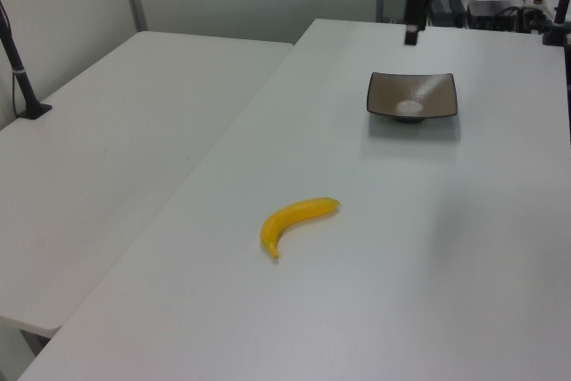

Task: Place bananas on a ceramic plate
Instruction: 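Move the open gripper over the yellow banana's stem end, then lower the gripper onto the banana stem and close it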

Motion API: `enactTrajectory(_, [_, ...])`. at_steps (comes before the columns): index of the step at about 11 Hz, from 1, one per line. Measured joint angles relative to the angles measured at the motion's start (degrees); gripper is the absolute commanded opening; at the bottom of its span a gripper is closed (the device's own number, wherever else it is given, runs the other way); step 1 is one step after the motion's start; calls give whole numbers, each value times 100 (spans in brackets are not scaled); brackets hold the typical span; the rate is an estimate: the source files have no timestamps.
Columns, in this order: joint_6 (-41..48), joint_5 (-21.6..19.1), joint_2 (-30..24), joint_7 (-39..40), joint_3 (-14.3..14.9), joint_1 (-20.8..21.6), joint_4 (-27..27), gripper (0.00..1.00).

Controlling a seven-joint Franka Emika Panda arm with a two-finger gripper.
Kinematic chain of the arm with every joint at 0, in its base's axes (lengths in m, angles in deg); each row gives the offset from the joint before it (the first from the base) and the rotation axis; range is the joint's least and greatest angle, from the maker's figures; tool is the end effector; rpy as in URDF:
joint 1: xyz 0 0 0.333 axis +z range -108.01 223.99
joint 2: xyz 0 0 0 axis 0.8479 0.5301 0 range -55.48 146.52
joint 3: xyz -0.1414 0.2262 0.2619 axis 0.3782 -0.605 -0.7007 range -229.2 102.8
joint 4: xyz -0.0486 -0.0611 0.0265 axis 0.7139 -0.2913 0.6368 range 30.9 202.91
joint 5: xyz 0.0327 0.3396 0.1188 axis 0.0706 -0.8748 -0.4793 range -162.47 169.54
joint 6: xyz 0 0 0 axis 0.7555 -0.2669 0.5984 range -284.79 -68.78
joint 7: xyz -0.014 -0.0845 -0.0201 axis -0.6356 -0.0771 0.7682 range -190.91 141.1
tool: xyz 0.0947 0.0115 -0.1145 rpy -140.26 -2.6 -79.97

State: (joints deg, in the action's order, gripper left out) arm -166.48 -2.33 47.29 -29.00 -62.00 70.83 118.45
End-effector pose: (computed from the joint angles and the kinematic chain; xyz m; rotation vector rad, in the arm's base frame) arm 0.5323 0.1242 0.6232 -3.0268 -0.1862 -0.0677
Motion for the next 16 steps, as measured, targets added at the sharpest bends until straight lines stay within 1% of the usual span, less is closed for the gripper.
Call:
enactTrajectory(1, [-229,-10,205,-343,-142,97,-88,100])
enactTrajectory(2, [-554,-11,469,-644,-209,217,-177,100])
enactTrajectory(3, [-905,-12,747,-822,-219,324,-256,100])
enactTrajectory(5, [-1645,-12,1256,-861,-230,424,-318,100])
enactTrajectory(6, [-1983,-11,1471,-804,-239,466,-329,100])
enactTrajectory(8, [-2216,-4,1887,-584,-255,584,-382,100])
enactTrajectory(10, [-2291,112,2300,32,-258,693,-458,100])
enactTrajectory(12, [-2533,344,2621,449,-260,778,-598,100])
enactTrajectory(13, [-2732,524,2753,583,-298,802,-624,100])
enactTrajectory(15, [-3061,949,3008,631,-456,848,-649,100])
enactTrajectory(16, [-3162,1090,3130,632,-544,855,-658,100])
